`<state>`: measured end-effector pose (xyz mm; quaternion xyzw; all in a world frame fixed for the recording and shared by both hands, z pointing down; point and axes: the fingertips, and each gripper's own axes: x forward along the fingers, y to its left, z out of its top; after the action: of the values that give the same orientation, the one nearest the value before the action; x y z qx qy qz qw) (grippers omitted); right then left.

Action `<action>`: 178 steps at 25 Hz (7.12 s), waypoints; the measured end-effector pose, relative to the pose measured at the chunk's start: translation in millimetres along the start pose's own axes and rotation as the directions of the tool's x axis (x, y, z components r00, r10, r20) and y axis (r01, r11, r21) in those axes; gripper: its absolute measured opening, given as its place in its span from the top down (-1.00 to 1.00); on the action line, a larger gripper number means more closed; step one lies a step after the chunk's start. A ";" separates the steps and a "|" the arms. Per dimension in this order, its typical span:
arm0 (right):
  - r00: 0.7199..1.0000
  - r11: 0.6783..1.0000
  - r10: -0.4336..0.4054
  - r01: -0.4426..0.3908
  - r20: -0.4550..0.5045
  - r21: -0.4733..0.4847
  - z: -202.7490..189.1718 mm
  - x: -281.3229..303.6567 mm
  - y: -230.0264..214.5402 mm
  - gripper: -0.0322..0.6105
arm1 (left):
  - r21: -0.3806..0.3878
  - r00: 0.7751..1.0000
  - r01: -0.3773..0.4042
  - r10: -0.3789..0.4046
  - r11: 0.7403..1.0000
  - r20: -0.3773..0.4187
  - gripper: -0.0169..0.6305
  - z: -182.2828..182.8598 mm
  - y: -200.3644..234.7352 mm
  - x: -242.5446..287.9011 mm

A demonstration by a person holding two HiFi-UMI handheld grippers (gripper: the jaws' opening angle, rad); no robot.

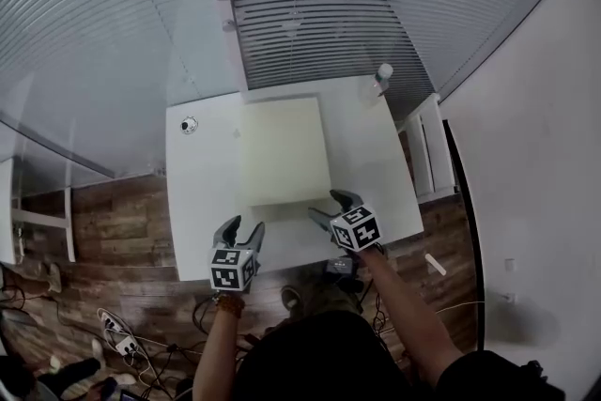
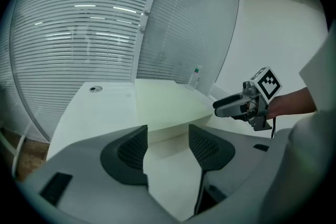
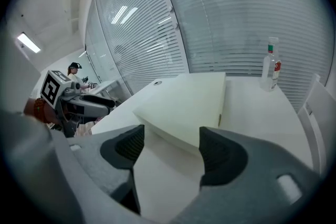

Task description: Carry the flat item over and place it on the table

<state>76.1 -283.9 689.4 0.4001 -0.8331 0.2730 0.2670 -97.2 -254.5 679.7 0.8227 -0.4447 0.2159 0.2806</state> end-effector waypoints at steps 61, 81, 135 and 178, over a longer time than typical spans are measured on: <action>0.578 0.850 0.089 0.381 0.811 -0.365 117.7 -321.2 228.8 0.82 | 0.309 0.774 -0.194 -0.048 0.931 0.631 0.82 127.1 -207.1 -266.8; 0.594 0.847 0.096 0.373 0.799 -0.379 107.4 -322.4 244.4 0.82 | 0.270 0.709 -0.262 -0.005 0.927 0.705 0.82 118.1 -213.0 -294.2; 0.632 0.853 0.059 0.371 0.773 -0.368 81.4 -306.9 245.1 0.89 | 0.269 0.759 -0.255 0.019 0.929 0.651 0.82 79.5 -211.5 -279.6; 0.709 0.842 0.023 0.366 0.705 -0.395 55.4 -288.3 242.0 0.90 | 0.246 0.759 -0.212 0.000 0.946 0.652 0.88 68.7 -195.7 -281.0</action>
<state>21.9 -42.3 400.5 0.4656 -0.8698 -0.1514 0.0609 -66.6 -40.3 405.4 0.8528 -0.5213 0.0024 -0.0322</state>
